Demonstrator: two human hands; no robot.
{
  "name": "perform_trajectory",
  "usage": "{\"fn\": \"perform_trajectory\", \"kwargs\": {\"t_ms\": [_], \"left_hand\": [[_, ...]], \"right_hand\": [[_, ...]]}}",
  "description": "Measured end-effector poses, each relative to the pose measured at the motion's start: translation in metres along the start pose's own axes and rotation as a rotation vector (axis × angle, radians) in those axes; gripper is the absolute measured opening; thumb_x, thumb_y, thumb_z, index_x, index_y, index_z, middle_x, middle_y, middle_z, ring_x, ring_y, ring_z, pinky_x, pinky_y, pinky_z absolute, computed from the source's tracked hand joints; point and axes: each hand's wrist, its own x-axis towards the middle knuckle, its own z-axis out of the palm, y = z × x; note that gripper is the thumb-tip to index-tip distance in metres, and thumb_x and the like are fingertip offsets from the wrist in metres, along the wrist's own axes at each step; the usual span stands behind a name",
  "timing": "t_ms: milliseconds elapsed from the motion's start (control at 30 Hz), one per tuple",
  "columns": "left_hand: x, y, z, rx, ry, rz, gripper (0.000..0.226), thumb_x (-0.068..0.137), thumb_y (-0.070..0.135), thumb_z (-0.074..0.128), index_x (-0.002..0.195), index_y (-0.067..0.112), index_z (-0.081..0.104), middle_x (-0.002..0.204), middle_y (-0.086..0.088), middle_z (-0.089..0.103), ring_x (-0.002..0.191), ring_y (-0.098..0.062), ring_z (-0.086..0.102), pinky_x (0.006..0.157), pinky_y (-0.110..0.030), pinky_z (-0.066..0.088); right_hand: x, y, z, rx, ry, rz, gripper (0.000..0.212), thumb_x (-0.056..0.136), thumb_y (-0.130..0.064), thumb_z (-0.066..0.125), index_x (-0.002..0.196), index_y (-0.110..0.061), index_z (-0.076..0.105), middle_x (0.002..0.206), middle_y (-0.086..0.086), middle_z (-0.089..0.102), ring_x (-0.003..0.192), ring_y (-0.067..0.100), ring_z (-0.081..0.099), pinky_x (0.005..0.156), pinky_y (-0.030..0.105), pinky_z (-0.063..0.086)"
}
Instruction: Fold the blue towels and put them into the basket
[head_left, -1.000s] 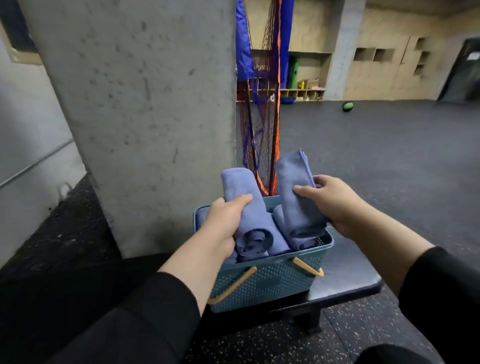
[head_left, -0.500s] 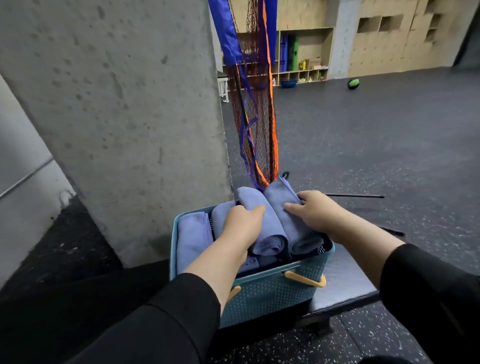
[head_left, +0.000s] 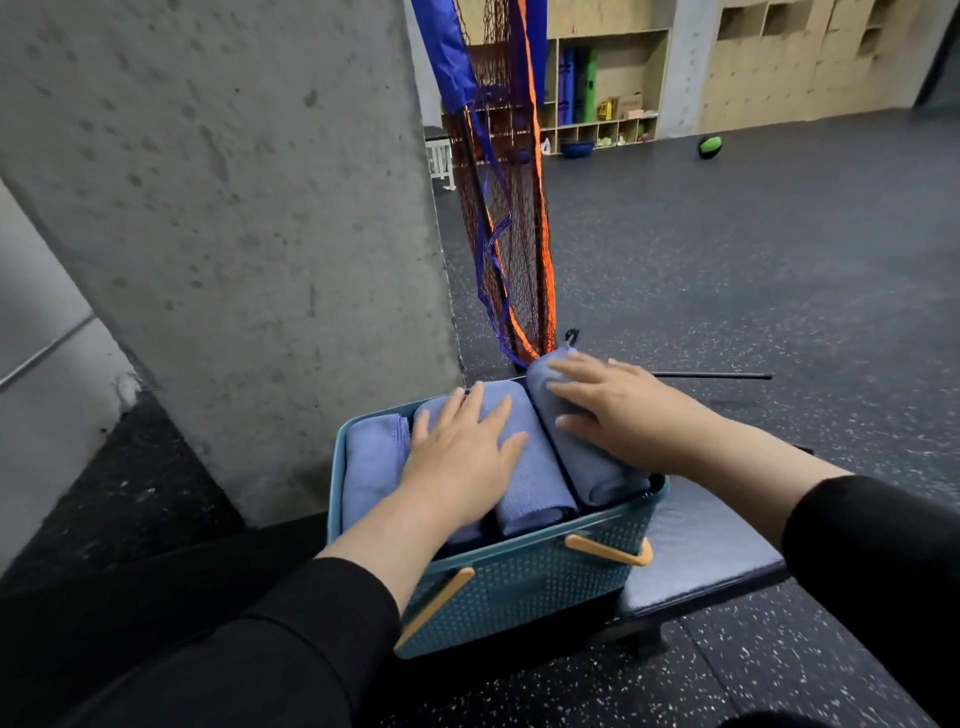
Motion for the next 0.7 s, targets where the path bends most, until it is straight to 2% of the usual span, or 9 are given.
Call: {"fn": "perform_trajectory", "kwargs": {"t_ms": [100,233,600,700], "left_hand": [[0.002,-0.002,0.005,0.006,-0.113,0.010,0.064,0.103,0.060,0.015,0.160,0.033,0.008,0.169,0.000,-0.005,0.156,-0.019,-0.006,0.123,-0.057,-0.002],[0.007,-0.001,0.009,0.042,-0.134,0.020,0.065,0.102,0.060,0.013,0.161,0.032,0.004,0.169,-0.001,-0.007,0.156,-0.019,-0.008,0.121,-0.058,-0.005],[0.009,0.002,0.016,0.060,-0.192,0.019,0.067,0.102,0.060,0.012,0.161,0.029,0.000,0.169,-0.002,-0.010,0.155,-0.020,-0.011,0.120,-0.060,-0.008],[0.007,-0.004,0.004,-0.062,-0.124,-0.007,0.065,0.104,0.057,0.015,0.161,0.027,0.004,0.169,0.000,-0.007,0.155,-0.018,-0.008,0.123,-0.055,-0.004]], "right_hand": [[-0.003,0.003,0.004,-0.005,-0.318,0.068,0.064,0.105,-0.051,0.031,0.160,-0.021,0.016,0.168,-0.008,0.006,0.154,0.010,0.004,0.125,0.040,0.004],[-0.006,0.002,0.010,0.003,-0.407,0.089,0.066,0.106,-0.051,0.021,0.161,-0.021,0.001,0.168,-0.008,-0.006,0.153,0.007,-0.005,0.125,0.040,-0.003],[0.000,-0.008,0.016,-0.086,-0.486,0.130,0.065,0.105,-0.055,0.017,0.161,-0.022,0.007,0.168,-0.009,0.006,0.154,0.008,0.002,0.122,0.054,-0.008],[0.003,-0.013,0.008,-0.054,-0.379,0.144,0.058,0.105,-0.053,0.021,0.155,-0.023,0.026,0.165,-0.009,0.021,0.153,0.007,0.011,0.121,0.060,-0.002]]}}
